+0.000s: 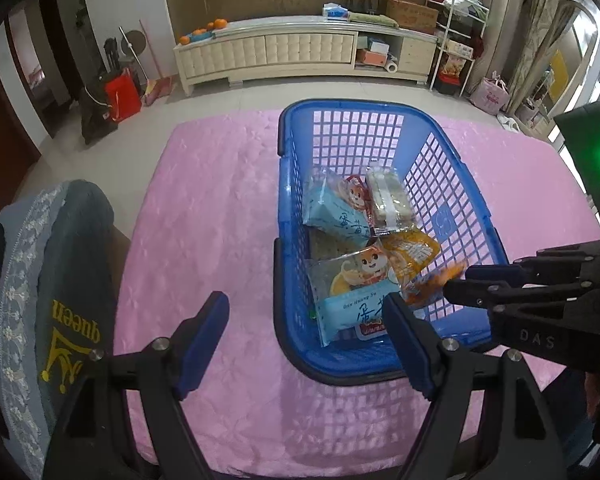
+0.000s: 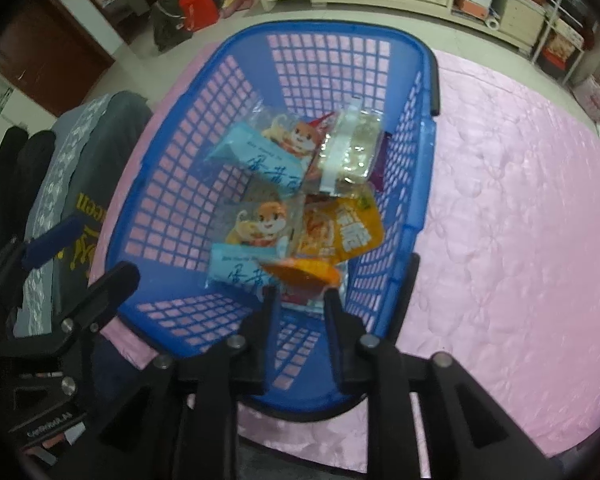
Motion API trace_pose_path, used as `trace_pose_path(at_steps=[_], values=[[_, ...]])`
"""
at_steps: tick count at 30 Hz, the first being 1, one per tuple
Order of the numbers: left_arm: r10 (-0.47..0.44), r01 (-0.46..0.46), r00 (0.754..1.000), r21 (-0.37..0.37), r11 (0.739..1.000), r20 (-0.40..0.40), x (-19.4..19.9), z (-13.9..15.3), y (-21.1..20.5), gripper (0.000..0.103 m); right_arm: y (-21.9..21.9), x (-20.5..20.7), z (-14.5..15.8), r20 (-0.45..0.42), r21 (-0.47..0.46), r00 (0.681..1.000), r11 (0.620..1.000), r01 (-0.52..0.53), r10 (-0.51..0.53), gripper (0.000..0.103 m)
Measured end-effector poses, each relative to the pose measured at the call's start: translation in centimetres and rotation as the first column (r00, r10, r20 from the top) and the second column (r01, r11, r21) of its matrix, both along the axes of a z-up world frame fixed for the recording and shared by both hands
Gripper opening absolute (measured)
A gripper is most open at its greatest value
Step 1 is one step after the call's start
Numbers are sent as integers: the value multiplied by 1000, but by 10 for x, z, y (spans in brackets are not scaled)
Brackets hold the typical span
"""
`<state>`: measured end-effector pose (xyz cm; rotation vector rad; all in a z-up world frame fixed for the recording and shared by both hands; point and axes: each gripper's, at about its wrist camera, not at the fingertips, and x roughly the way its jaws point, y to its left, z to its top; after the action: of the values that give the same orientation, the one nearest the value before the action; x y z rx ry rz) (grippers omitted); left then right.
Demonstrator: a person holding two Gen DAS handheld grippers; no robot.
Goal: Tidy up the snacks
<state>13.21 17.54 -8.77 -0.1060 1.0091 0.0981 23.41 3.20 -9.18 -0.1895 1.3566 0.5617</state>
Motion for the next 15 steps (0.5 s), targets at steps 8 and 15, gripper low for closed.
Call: trace_pose_path(at_steps=[8,15], values=[[29,-28,997,-15,999,70,-32,15,-12,77,-32,-42,36,144,68,990,998,-12,2,35],[-5,6,977,-3,1000,214,-87,41,-63,77,-73,-91,83,342,145,938,989,11,-61,41]])
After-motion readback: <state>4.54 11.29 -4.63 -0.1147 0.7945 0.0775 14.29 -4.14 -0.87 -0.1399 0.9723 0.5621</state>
